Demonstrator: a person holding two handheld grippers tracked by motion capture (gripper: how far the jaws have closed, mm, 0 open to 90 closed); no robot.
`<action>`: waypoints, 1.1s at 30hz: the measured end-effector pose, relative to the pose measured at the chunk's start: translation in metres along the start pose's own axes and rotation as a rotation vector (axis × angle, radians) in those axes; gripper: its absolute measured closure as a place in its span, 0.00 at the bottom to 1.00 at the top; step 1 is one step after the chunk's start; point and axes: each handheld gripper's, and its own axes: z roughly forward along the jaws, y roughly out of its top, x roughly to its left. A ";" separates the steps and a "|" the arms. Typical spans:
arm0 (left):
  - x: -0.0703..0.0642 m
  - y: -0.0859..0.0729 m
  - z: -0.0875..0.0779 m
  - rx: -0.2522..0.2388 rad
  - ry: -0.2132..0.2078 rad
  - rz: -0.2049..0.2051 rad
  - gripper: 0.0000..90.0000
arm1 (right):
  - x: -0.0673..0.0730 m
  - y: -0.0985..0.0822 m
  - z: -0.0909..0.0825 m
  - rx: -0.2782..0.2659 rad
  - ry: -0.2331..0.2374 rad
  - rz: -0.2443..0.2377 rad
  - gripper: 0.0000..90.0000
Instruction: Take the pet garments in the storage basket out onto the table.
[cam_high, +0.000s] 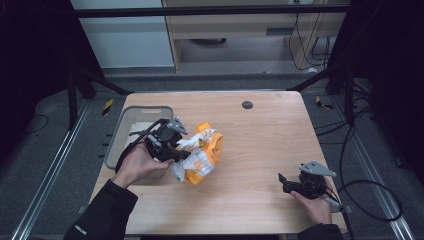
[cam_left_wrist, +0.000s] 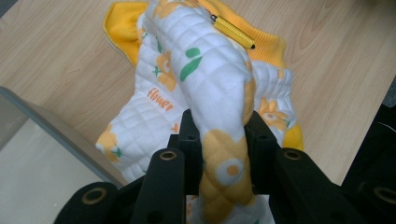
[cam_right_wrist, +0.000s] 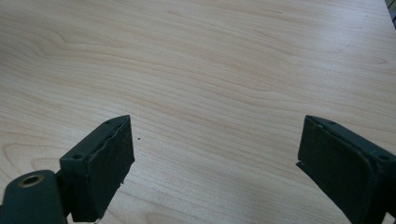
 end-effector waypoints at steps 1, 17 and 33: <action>-0.001 0.001 0.002 0.001 -0.004 0.005 0.80 | 0.000 0.000 0.000 0.000 0.000 0.000 0.12; -0.016 0.011 0.032 0.009 -0.056 0.050 0.80 | -0.001 0.000 -0.001 -0.006 -0.008 0.003 0.11; -0.030 0.014 0.062 0.035 -0.095 0.091 0.80 | -0.003 0.000 -0.001 -0.008 -0.017 0.009 0.11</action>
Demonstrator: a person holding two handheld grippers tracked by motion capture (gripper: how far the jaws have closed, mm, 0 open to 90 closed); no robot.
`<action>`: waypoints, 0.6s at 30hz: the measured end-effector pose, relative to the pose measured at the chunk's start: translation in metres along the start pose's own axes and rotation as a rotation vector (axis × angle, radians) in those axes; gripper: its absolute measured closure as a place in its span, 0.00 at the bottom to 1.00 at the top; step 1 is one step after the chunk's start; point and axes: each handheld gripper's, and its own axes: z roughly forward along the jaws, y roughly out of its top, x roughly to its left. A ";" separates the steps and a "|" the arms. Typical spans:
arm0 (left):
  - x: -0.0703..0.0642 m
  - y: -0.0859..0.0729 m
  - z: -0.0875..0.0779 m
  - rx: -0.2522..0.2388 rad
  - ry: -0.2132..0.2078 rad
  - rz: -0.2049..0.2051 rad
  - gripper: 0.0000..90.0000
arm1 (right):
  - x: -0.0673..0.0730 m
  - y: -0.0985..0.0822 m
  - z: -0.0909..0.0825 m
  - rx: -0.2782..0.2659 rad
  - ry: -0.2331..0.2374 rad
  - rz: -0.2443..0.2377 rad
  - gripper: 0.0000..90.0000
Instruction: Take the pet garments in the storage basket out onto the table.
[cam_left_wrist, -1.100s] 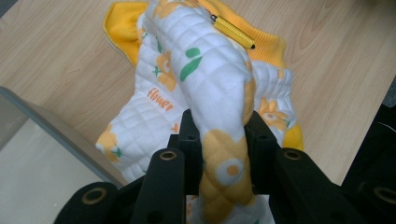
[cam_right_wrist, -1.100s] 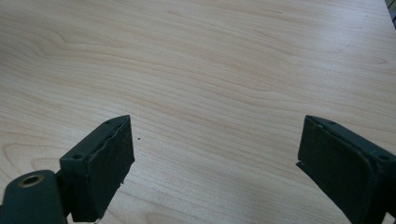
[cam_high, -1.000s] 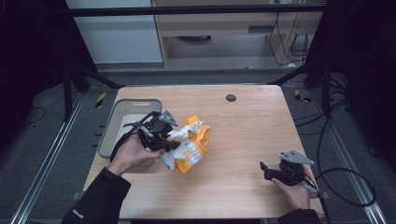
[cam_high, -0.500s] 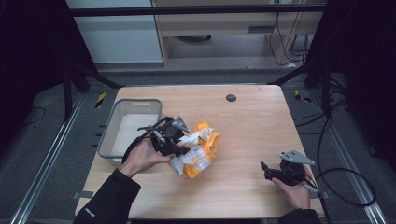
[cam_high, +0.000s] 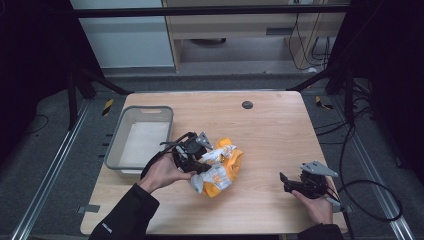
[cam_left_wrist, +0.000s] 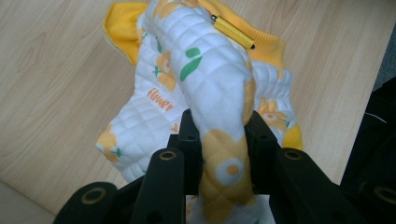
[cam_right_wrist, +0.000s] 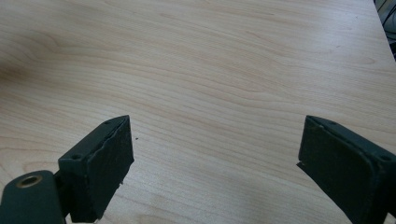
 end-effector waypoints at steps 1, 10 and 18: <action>-0.001 0.000 0.002 0.000 0.000 0.005 0.80 | 0.000 0.000 0.000 0.001 -0.001 0.001 0.11; -0.006 0.000 0.020 0.014 -0.024 0.013 0.80 | -0.001 0.000 0.000 0.000 -0.005 0.002 0.11; -0.010 -0.003 0.036 0.031 -0.043 0.017 0.80 | -0.001 0.000 0.000 0.002 -0.005 0.000 0.11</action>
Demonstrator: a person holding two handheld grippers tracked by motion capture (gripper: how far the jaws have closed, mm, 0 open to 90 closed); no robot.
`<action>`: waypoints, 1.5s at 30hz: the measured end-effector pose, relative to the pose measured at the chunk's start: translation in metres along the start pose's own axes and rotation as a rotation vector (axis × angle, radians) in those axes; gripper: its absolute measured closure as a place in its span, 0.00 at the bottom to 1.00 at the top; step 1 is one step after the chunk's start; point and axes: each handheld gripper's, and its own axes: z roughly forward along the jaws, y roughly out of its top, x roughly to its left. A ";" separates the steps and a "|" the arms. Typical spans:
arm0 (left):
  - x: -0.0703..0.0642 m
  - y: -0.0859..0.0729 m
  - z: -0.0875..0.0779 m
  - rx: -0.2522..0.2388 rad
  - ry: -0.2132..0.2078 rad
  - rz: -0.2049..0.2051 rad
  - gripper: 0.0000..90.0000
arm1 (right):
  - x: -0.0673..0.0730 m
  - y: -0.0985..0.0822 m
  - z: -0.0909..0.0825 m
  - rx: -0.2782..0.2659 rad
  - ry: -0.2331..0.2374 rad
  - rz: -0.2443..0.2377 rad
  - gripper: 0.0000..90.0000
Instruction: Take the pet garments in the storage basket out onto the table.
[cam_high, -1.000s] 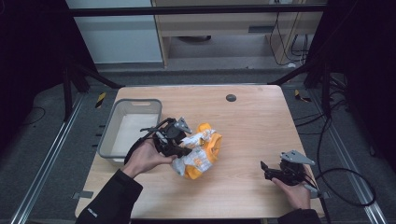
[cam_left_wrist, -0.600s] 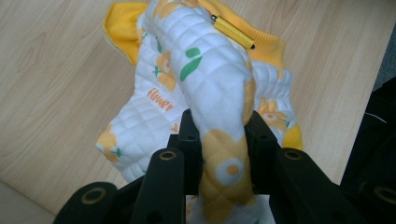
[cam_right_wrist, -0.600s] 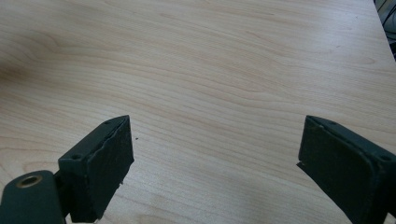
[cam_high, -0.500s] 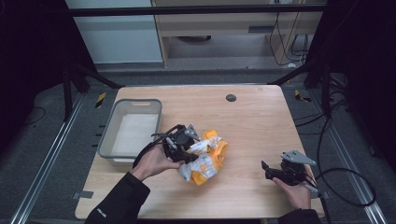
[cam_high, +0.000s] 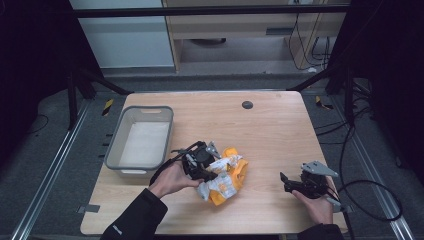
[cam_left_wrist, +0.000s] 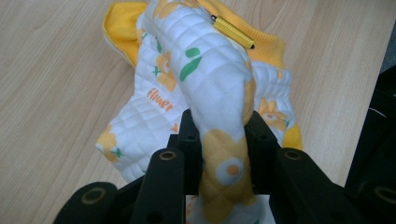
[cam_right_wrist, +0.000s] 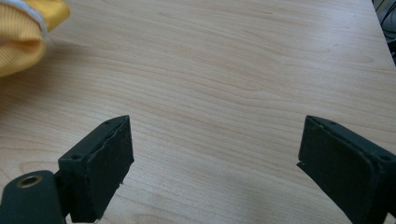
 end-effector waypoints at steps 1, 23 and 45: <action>0.000 0.000 0.001 0.000 -0.003 -0.003 0.80 | 0.000 0.000 0.000 0.000 0.000 0.000 0.11; -0.003 -0.004 0.028 0.033 -0.016 0.004 0.74 | 0.001 -0.001 0.001 0.007 0.005 -0.002 0.11; 0.002 -0.022 0.013 -0.117 0.026 -0.049 0.35 | 0.001 -0.001 0.001 0.011 0.006 0.004 0.10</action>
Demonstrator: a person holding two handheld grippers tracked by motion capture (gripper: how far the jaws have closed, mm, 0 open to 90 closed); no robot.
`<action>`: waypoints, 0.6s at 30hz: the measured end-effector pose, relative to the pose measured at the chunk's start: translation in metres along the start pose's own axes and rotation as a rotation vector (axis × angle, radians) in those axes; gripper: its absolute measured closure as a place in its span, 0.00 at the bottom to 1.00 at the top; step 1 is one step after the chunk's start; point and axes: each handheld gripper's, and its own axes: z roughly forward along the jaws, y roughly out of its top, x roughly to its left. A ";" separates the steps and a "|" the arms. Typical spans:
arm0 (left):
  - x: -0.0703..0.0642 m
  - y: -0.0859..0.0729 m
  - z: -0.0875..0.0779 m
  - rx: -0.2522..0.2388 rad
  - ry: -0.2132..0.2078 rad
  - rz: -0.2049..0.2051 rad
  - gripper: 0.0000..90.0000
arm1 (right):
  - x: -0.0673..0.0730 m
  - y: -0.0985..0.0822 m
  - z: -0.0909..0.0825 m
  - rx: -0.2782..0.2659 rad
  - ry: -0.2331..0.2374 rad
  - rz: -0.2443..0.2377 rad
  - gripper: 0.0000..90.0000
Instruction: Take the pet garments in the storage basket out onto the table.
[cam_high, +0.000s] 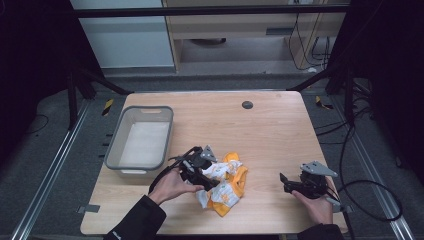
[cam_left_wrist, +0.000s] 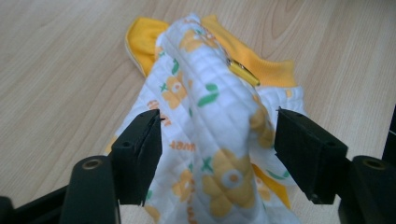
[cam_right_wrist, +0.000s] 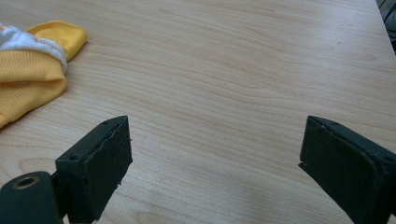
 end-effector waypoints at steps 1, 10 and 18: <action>0.001 -0.001 -0.002 -0.012 0.002 -0.005 0.34 | 0.000 0.000 0.000 -0.001 -0.002 -0.004 0.10; 0.003 -0.021 -0.023 -0.129 0.068 -0.050 0.29 | 0.000 0.000 0.001 -0.001 -0.006 -0.010 0.10; 0.009 -0.047 -0.039 -0.234 0.151 -0.139 0.28 | -0.001 -0.001 0.001 0.001 -0.007 -0.010 0.10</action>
